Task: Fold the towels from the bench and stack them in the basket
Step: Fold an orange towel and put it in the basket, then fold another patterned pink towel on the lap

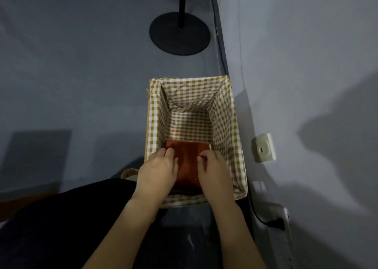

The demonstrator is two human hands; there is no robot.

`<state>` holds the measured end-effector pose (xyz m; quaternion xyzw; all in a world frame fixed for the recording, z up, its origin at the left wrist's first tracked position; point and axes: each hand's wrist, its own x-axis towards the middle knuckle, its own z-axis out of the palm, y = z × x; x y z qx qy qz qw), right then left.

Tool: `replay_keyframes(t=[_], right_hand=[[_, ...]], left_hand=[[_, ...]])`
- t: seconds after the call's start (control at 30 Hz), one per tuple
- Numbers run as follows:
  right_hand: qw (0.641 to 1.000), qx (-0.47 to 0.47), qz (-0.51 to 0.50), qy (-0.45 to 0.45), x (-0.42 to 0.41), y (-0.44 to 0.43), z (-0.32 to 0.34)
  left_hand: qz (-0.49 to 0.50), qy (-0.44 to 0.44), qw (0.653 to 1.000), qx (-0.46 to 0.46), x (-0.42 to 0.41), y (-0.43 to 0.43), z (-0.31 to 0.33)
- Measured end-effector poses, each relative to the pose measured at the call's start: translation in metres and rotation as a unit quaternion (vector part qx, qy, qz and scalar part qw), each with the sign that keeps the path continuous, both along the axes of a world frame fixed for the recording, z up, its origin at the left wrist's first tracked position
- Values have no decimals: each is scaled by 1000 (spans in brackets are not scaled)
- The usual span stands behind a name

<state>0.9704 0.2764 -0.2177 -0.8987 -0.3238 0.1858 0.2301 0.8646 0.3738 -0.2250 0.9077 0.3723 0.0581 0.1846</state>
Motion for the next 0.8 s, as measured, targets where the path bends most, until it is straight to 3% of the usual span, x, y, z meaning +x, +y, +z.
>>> replay_keyframes(t=[0.23,0.43,0.63,0.8], right_hand=[[991,69,105,-56,-41,40,65],[965,139,210,-67,-126,81,114],[922,121,365,-49,-240,108,148],[860,122,493,-50,-340,113,161]], left_hand=[[6,-44,998,52,-56,24,68],[91,-30,990,99,-154,43,131],[226,-5,968,107,-279,33,173],[344,40,930,122,-387,-5,195]])
